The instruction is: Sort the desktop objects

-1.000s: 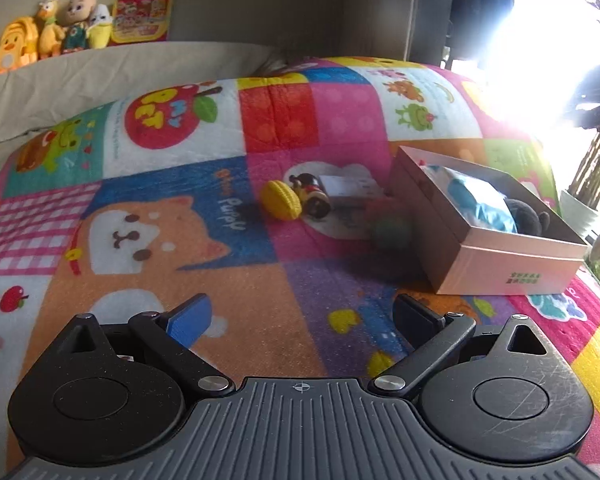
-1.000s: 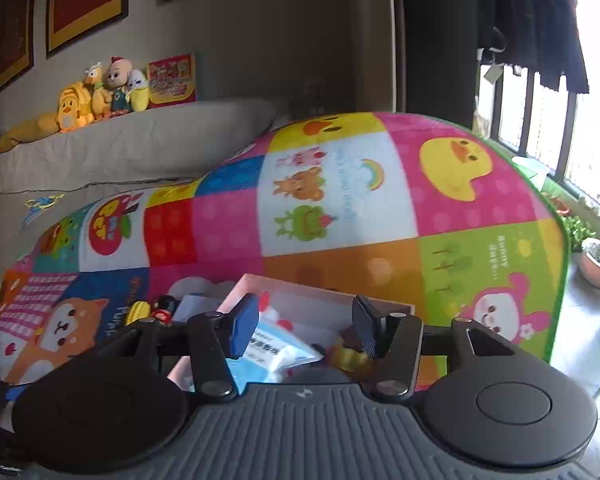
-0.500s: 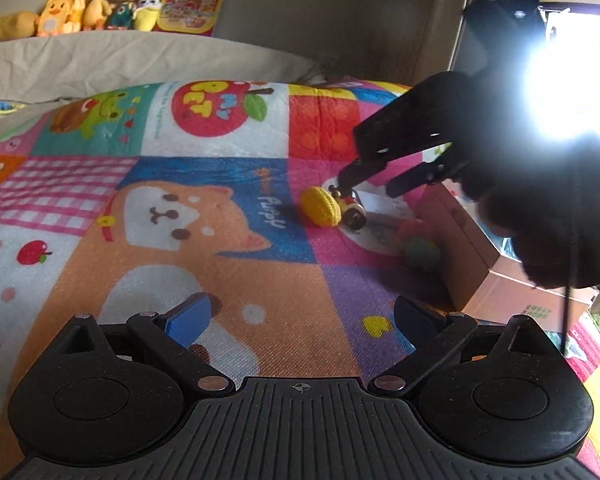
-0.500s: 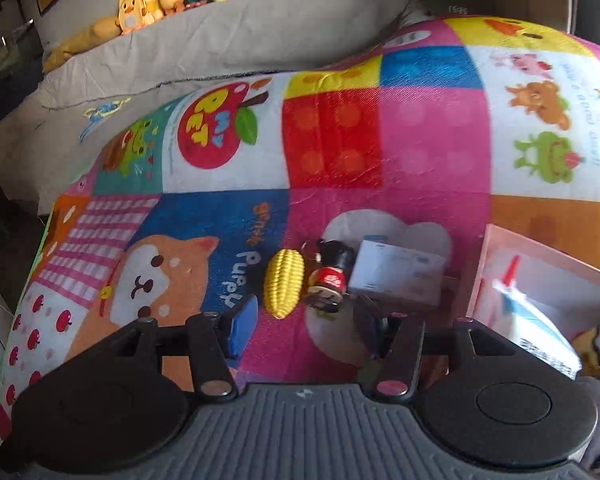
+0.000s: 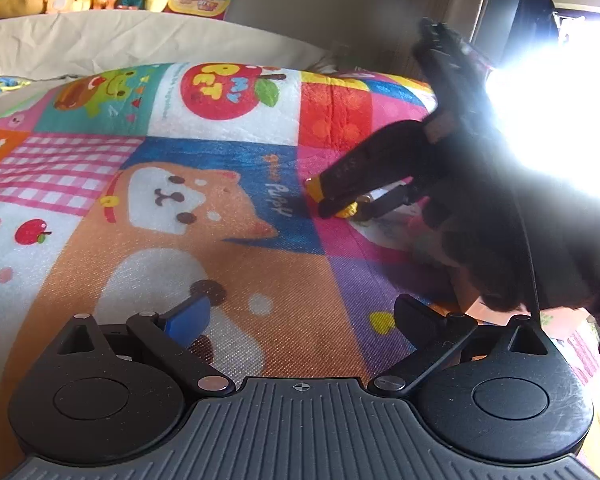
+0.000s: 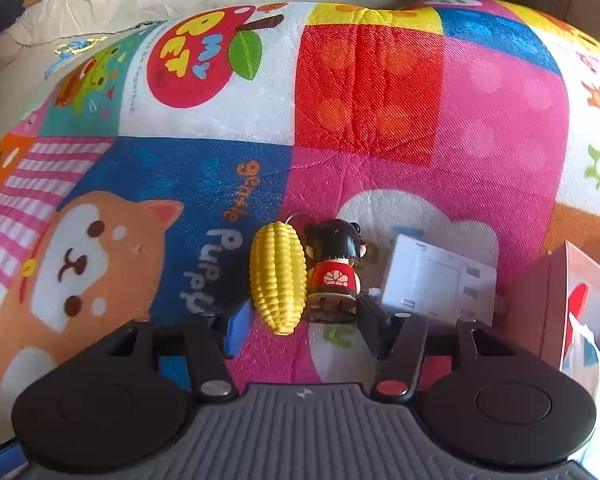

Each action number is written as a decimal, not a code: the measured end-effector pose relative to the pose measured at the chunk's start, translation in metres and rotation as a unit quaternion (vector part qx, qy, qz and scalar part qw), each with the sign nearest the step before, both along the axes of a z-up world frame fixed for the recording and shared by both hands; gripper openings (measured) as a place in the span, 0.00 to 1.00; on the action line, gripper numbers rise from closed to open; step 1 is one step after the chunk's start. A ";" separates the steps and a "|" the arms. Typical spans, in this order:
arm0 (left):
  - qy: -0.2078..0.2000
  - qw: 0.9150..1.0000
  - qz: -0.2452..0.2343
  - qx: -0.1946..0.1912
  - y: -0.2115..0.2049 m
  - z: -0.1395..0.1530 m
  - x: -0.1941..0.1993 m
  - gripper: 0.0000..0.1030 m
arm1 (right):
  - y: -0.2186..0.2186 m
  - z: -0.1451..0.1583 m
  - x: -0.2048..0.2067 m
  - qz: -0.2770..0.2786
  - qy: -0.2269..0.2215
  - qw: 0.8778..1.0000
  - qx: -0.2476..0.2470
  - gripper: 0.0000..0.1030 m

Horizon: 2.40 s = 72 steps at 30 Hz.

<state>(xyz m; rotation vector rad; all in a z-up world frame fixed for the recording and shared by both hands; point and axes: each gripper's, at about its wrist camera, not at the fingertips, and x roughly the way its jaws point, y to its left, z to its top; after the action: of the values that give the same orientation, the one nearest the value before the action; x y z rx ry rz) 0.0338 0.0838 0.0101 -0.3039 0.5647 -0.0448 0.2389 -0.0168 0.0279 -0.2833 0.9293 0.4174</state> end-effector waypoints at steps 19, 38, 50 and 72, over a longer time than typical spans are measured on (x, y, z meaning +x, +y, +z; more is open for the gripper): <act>0.015 1.000 -0.014 0.003 -0.002 -0.001 0.004 0.99 | -0.074 0.103 -0.099 0.063 -0.039 0.993 0.094 0.45; 0.018 1.000 -0.014 0.009 -0.004 -0.003 0.005 0.99 | -0.023 0.052 -0.027 0.013 0.049 0.991 0.124 0.46; 0.010 0.999 -0.014 -0.029 0.007 -0.004 0.003 0.99 | 0.082 0.009 -0.007 0.114 -0.021 0.993 -0.031 0.31; 0.020 0.998 -0.037 0.054 -0.016 0.002 0.010 0.99 | -0.201 0.021 -0.239 0.001 -0.040 0.996 0.074 0.54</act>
<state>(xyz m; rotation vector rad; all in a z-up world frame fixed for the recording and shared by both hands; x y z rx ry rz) 0.0443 0.0676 0.0124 -0.1791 0.6156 -0.0805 0.0004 -0.2181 0.0490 -0.1634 0.8161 0.4711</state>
